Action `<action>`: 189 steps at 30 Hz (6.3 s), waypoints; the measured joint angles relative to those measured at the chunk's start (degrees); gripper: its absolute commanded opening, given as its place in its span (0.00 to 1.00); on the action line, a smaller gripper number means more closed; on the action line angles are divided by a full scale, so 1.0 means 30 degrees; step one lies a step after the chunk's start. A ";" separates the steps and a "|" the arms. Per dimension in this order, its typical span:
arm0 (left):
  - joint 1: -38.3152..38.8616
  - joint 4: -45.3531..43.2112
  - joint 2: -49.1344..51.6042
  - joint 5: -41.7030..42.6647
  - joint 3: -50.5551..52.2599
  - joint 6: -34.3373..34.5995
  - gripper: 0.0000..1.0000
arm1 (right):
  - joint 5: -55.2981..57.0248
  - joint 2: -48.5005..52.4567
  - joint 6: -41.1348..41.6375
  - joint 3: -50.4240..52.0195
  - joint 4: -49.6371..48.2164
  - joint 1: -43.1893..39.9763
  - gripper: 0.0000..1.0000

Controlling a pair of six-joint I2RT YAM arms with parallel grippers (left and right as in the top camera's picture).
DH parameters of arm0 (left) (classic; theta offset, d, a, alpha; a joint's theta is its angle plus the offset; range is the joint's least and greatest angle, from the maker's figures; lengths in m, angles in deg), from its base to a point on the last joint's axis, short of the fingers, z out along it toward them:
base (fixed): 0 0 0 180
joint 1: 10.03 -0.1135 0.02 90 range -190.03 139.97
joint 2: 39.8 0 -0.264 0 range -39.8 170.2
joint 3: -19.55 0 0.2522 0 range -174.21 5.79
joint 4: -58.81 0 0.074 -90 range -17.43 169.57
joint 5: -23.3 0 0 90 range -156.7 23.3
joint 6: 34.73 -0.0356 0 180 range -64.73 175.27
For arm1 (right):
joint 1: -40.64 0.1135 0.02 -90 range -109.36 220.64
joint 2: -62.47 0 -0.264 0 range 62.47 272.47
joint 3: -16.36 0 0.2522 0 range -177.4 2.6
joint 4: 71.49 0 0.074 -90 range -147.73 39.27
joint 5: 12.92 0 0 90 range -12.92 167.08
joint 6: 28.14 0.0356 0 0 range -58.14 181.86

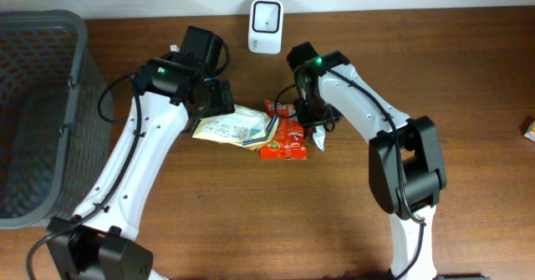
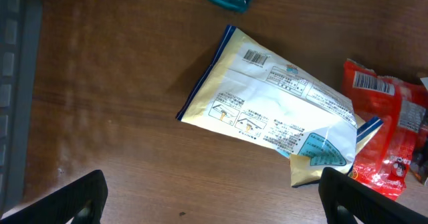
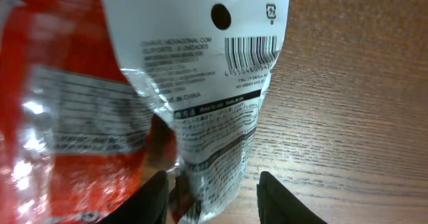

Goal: Scan the item barcode

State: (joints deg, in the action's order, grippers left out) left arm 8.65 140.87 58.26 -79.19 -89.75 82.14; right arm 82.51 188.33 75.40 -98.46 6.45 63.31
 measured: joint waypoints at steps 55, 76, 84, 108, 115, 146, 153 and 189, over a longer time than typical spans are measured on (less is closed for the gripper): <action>0.0000 0.0007 0.0000 0.0007 0.0000 0.0000 0.99 | -0.3155 0.0321 0.0335 0.0189 0.0656 -0.3140 0.37; 0.0000 -0.0015 0.0000 0.0000 0.0000 0.0000 0.99 | -0.5268 0.0321 0.0576 -0.3526 -0.7162 -0.3067 0.04; 0.0000 0.0000 0.0000 0.0000 0.0000 0.0000 0.99 | -0.8087 0.0670 0.4488 -0.3745 -1.8287 -0.1763 0.04; 0.0000 0.0007 0.0000 0.0007 0.0000 0.0000 0.99 | -0.4495 0.1005 0.6572 -0.3803 -1.6502 -0.4575 0.04; 0.0000 0.0029 0.0000 0.0000 0.0000 0.0000 0.99 | -0.2433 -0.2127 0.6513 -0.4291 -0.5836 -1.3202 0.04; 0.0000 0.0015 0.0000 0.0007 0.0007 0.0000 0.99 | -0.8823 0.1654 -0.1552 -0.4095 -0.3279 -2.0786 0.68; 0.0000 0.0007 0.0000 0.0000 0.0007 0.0007 0.99 | -1.6043 0.1661 -0.5559 -0.4095 0.1588 -1.4797 0.70; 0.0000 0.0007 0.0000 0.0000 0.0007 0.0000 0.99 | -0.7060 0.0503 -0.2616 -0.5253 0.2892 -0.1996 0.71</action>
State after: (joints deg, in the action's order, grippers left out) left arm 8.65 140.89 58.26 -79.19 -89.73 82.14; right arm 61.33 189.84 67.56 -114.22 15.13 57.32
